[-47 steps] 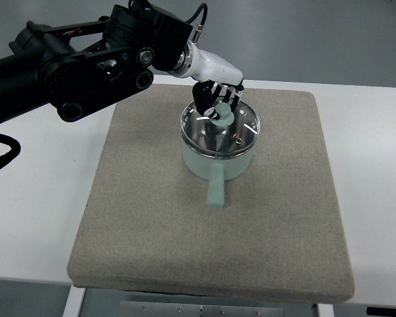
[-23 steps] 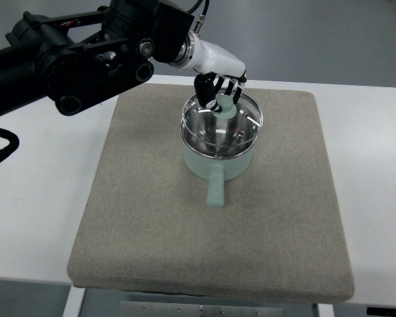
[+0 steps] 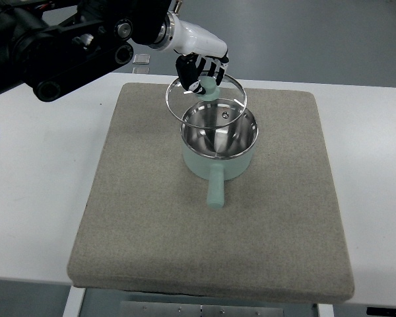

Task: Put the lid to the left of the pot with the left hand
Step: 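Lift the glass lid off the pot with the left hand, then lower the lid onto the board beside the pot and release it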

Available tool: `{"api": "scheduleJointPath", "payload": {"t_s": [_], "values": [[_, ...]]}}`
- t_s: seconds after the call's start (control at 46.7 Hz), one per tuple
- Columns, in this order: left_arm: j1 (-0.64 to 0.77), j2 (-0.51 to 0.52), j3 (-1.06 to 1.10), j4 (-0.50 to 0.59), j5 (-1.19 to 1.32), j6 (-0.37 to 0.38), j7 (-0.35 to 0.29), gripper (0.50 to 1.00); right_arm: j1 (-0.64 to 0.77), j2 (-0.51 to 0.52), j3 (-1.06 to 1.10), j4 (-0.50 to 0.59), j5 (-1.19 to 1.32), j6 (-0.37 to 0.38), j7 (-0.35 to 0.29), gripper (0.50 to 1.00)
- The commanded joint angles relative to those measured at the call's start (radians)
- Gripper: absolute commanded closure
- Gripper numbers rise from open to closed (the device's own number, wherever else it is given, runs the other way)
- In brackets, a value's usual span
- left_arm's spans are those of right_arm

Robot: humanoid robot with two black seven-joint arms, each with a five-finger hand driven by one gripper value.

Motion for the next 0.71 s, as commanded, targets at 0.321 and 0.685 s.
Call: {"api": "scheduleJointPath", "payload": {"t_s": [0.321,0.685], "values": [[0.040,0.178,-0.006,0.014,0.001,0.000,-0.002,1.000,0.000,0.000,-0.001,0.000,0.000,0.000,0.000,0.576],[0.169,0.190,0.006,0.021,0.009,0.028,-0.003,1.000,0.001,0.000,-0.001,0.000,0.000,0.000,0.000,0.576]]}}
